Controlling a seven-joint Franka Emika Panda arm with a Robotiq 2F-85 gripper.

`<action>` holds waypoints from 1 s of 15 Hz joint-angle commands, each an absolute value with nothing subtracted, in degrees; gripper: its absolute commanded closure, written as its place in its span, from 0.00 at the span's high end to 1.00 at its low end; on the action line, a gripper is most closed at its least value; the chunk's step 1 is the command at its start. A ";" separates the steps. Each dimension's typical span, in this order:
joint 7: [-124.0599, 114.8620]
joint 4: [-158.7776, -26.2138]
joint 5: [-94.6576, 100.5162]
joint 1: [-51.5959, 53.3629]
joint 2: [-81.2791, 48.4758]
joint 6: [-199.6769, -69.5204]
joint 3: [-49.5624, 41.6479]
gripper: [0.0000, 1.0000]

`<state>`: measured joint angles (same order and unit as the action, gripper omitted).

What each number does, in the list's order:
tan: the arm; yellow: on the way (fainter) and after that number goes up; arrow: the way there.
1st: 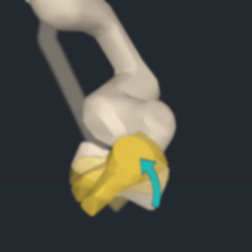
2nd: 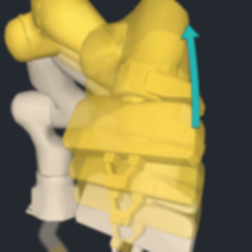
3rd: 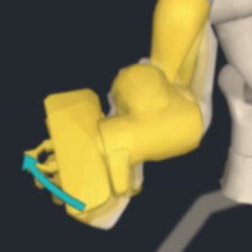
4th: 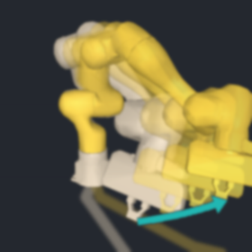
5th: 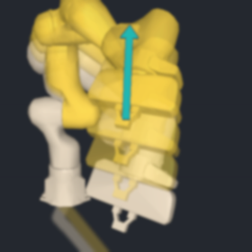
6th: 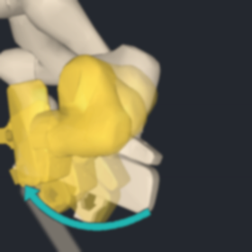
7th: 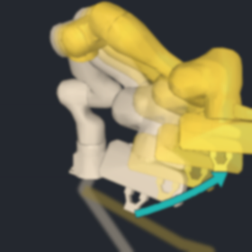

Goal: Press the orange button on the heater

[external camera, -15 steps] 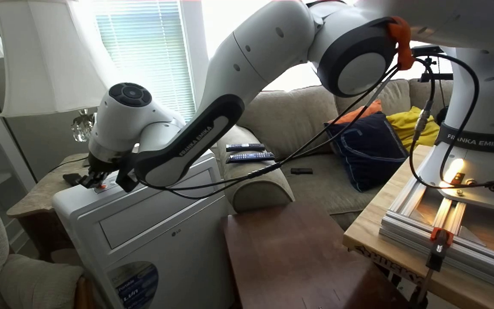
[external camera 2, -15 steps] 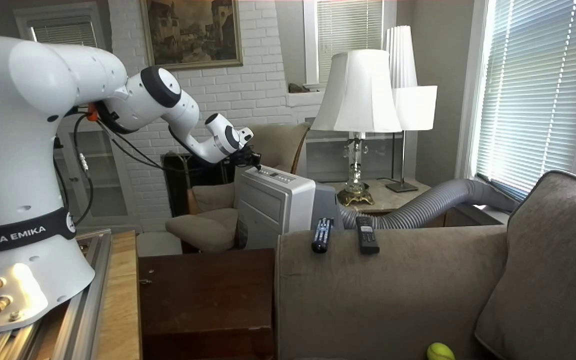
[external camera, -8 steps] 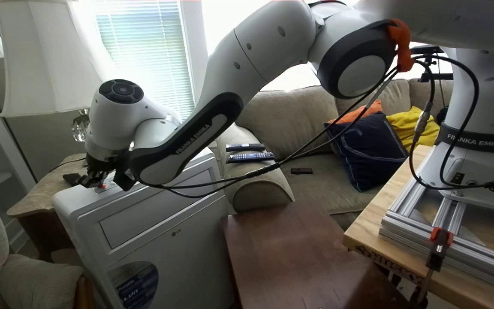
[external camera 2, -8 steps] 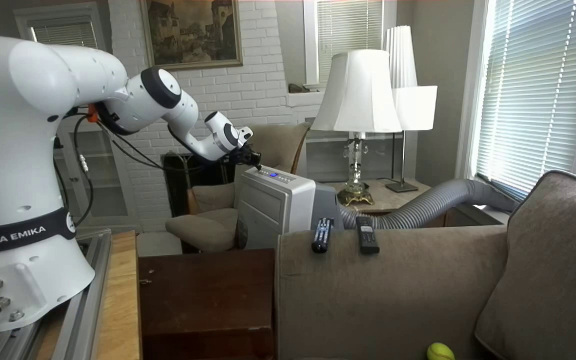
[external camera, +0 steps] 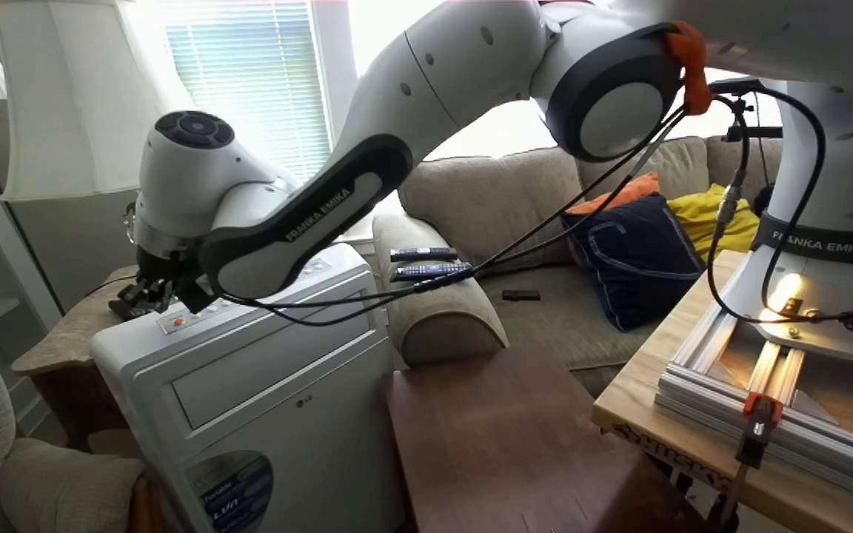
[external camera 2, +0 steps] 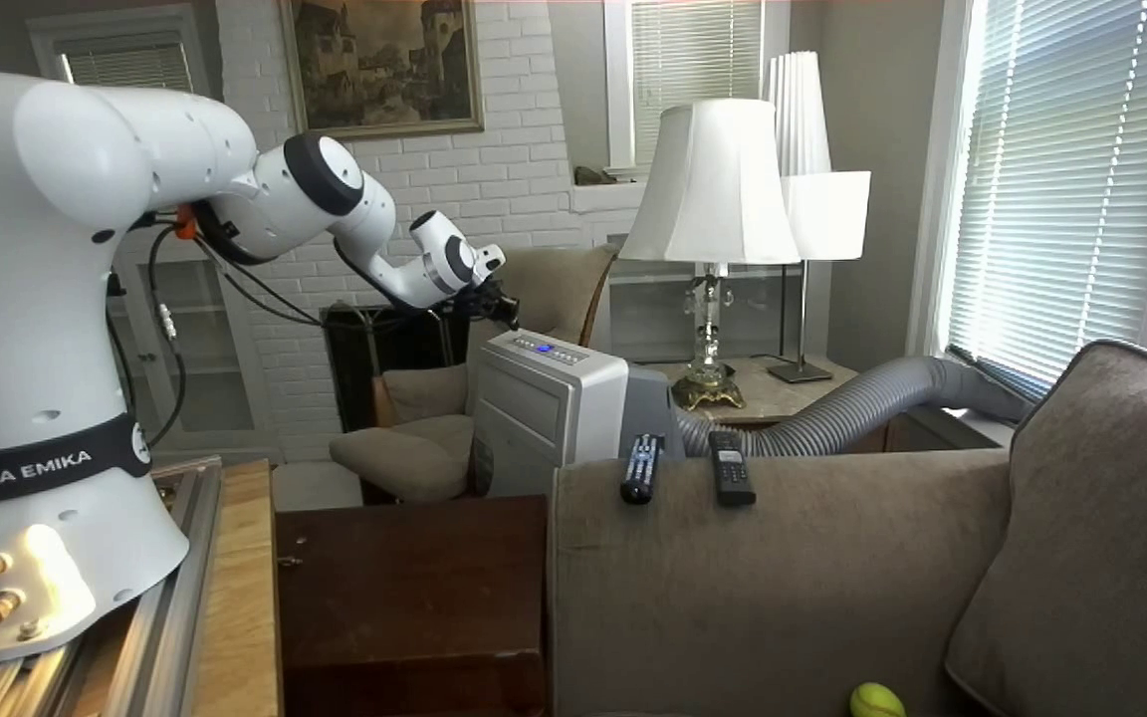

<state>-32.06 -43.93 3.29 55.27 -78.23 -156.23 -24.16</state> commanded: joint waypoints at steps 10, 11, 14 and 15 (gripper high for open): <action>-13.32 -56.63 -3.70 43.54 -44.23 -112.05 -11.05 0.00; -13.01 -58.23 -3.50 43.10 -41.60 -109.54 -11.26 0.00; -14.06 -65.10 -2.83 42.68 -33.31 -104.54 -12.20 0.27; -15.41 -67.03 -2.49 42.81 -30.65 -102.61 -12.75 0.33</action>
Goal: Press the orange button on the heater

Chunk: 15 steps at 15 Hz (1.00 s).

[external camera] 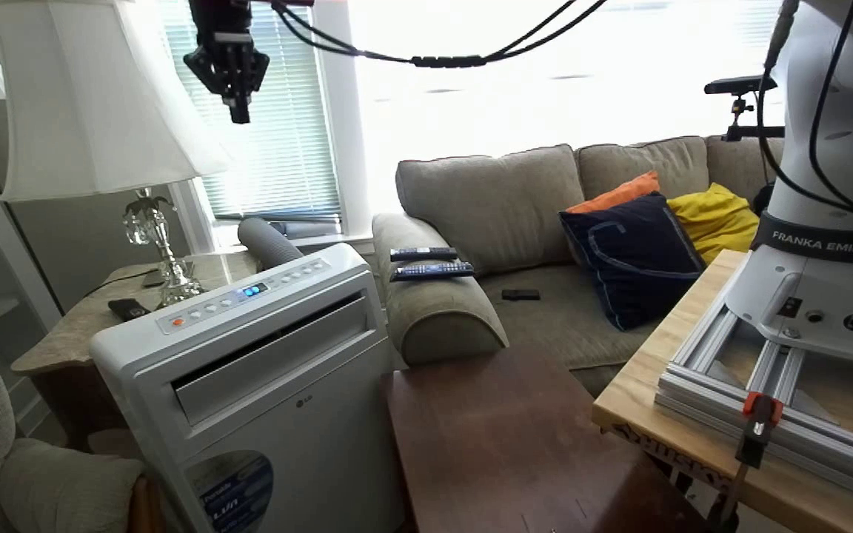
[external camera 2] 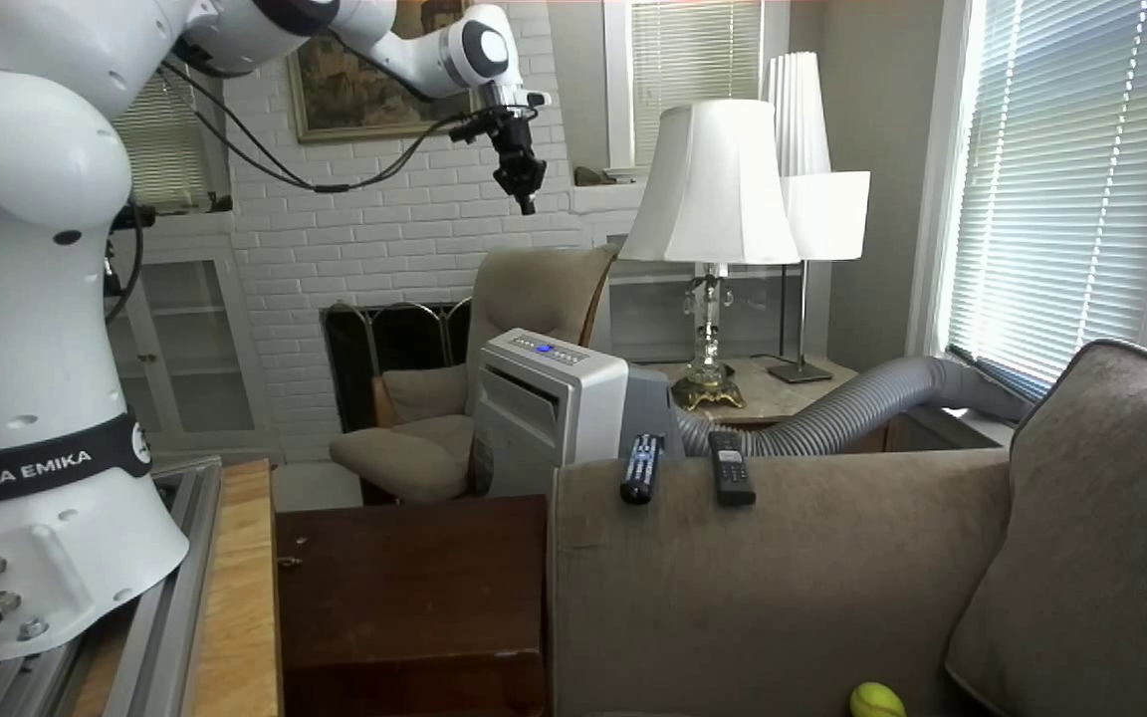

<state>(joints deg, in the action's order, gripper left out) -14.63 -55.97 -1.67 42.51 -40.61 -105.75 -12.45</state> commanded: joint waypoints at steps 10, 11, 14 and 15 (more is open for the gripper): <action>-16.87 -91.95 -0.90 42.28 -5.45 -95.83 -17.08 0.99; -16.30 -94.66 -0.55 42.10 -2.95 -95.24 -17.62 1.00; -15.06 -102.81 0.83 28.76 5.11 -94.31 -5.82 1.00; -14.77 -105.53 0.24 25.51 7.73 -94.81 -3.70 1.00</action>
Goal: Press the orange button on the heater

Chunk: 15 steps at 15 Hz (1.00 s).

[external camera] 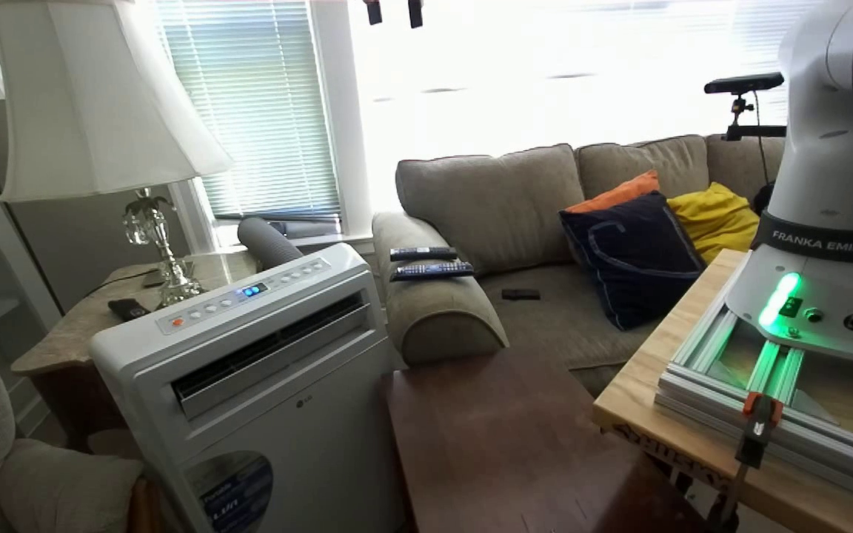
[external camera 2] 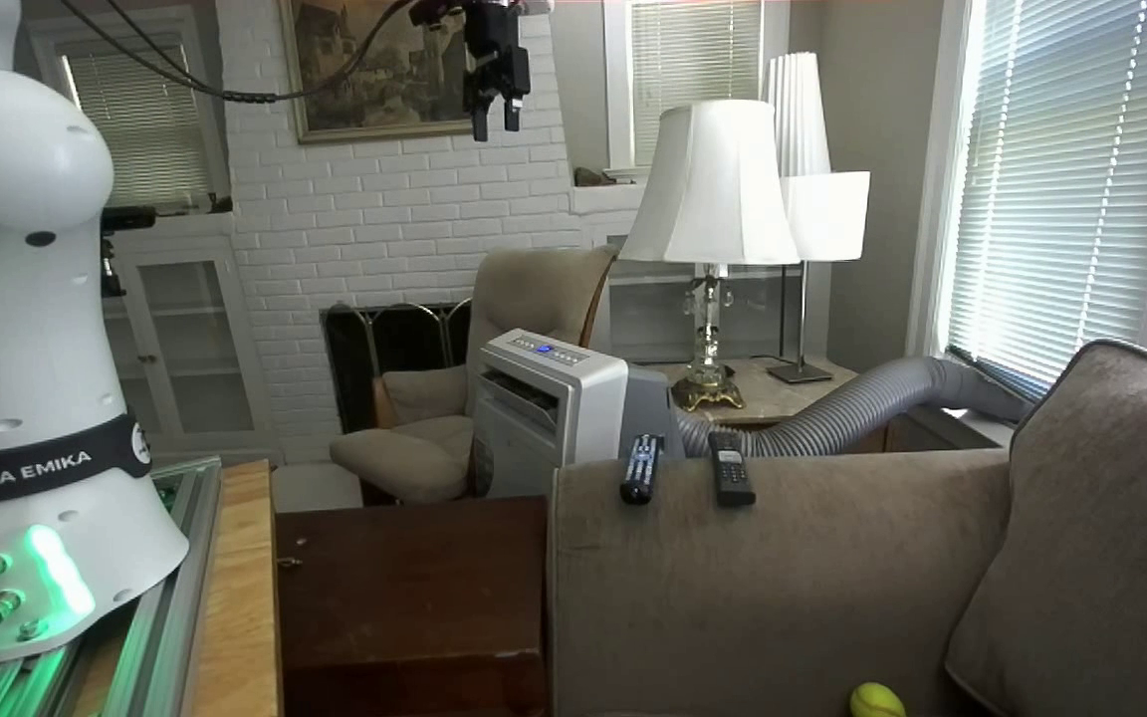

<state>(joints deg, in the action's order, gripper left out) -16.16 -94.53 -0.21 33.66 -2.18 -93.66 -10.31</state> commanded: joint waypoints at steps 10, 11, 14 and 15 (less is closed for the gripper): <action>-6.54 -134.19 -3.60 9.79 34.67 -101.97 2.51 1.00; -5.81 -137.28 -2.44 9.25 37.43 -102.25 2.84 1.00; -5.71 -146.87 -2.32 8.71 44.85 -105.00 3.78 1.00; -6.31 -138.72 -2.64 8.29 37.44 -100.86 3.81 1.00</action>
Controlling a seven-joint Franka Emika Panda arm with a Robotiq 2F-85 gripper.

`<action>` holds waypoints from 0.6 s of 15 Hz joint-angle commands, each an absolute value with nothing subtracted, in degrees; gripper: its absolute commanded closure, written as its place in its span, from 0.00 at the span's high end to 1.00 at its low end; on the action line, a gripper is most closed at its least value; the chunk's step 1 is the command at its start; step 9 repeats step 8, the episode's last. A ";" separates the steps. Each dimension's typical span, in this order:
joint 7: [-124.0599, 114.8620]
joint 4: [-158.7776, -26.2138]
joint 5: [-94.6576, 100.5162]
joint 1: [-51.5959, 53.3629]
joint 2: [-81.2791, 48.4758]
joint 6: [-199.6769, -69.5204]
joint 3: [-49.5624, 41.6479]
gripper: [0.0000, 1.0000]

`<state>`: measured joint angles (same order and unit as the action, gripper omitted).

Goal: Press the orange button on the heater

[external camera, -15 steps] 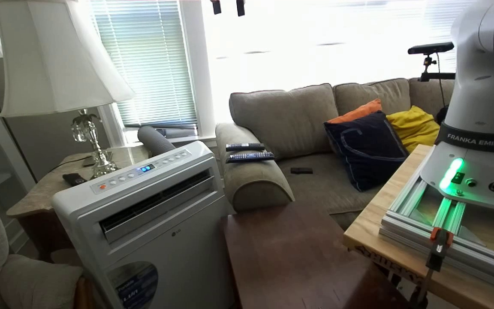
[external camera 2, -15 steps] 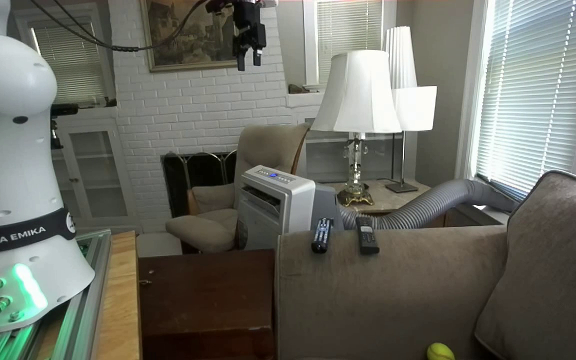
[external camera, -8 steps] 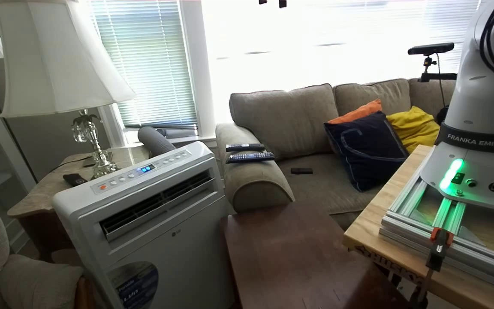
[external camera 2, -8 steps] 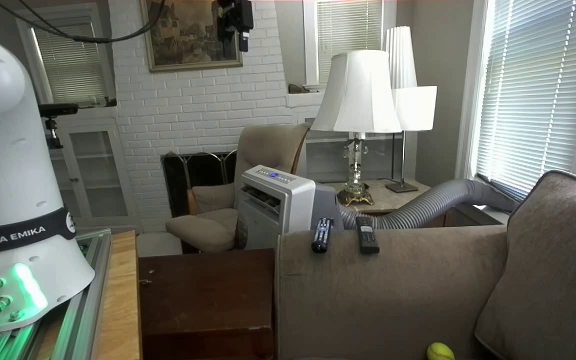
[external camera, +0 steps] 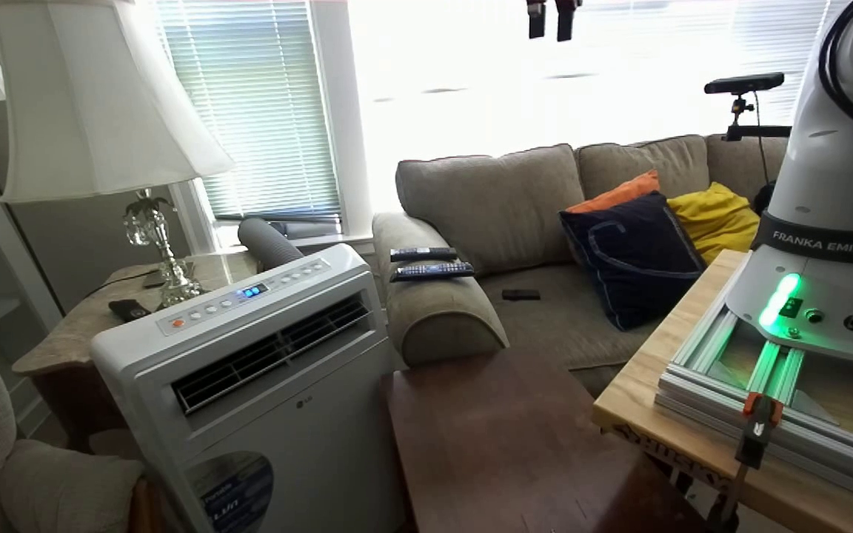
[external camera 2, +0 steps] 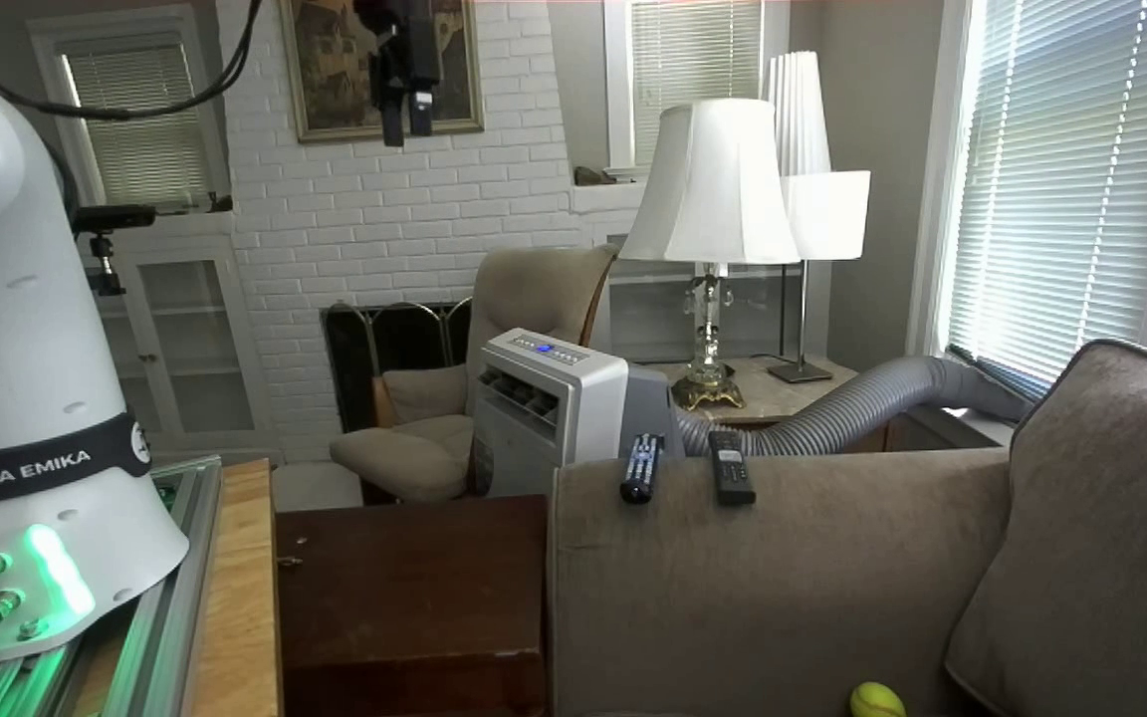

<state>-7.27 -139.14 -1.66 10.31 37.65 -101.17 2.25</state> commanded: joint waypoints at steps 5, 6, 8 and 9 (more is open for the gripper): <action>-6.46 -139.87 -2.47 7.77 38.38 -101.36 4.55 1.00; -6.47 -139.85 -2.47 7.72 38.29 -101.36 4.54 1.00; -6.47 -139.84 -2.46 7.69 38.16 -101.36 4.54 1.00; -6.47 -139.84 -2.46 7.69 38.16 -101.36 4.54 1.00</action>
